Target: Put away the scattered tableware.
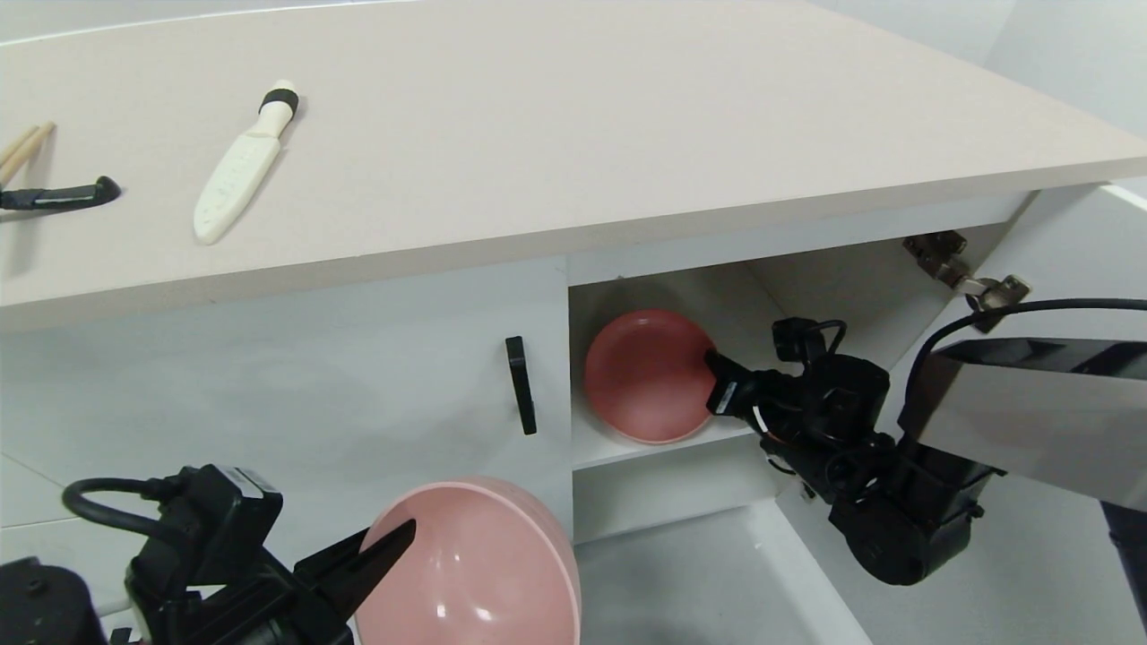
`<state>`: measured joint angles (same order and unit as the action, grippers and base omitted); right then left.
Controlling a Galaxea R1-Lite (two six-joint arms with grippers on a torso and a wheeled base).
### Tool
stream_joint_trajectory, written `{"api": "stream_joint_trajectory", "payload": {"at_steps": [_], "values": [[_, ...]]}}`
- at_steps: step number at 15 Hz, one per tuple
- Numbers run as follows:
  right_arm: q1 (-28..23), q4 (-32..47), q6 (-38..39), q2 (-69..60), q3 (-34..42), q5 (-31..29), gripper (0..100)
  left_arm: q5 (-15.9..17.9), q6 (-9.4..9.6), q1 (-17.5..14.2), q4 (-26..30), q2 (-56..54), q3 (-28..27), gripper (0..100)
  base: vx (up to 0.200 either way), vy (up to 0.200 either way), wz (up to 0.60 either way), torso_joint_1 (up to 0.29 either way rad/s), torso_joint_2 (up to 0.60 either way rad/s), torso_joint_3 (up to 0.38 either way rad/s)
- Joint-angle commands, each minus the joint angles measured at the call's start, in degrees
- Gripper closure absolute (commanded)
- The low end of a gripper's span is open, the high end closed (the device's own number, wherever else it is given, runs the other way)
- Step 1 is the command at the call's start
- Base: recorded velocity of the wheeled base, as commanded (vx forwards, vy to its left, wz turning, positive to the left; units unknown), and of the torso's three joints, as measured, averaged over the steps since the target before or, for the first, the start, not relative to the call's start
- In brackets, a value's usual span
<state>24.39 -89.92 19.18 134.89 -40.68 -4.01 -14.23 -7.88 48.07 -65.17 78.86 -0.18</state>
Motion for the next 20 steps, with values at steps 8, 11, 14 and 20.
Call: {"api": "stream_joint_trajectory", "payload": {"at_steps": [8,11,14,20], "values": [[3.2,-0.08,7.28,6.53,-6.34,-4.87,100,-0.01,-0.04,-0.26,-0.13,-0.11,0.01,100,0.0,0.0,0.0,0.0,0.0,0.0],[3.56,-0.08,7.28,7.41,-9.42,-9.17,100,0.08,-0.04,-0.26,-0.13,-0.02,0.01,100,0.0,0.0,0.0,0.0,0.0,0.0],[3.82,-0.08,7.02,7.58,-9.77,-9.26,100,-0.01,-0.04,-0.26,-0.13,-0.11,-0.08,100,0.0,0.0,0.0,0.0,0.0,0.0],[3.29,-0.08,-1.33,7.32,-14.08,-10.58,0,-0.01,0.05,0.54,-0.13,0.24,0.01,100,0.0,0.0,0.0,0.0,0.0,0.0]]}}
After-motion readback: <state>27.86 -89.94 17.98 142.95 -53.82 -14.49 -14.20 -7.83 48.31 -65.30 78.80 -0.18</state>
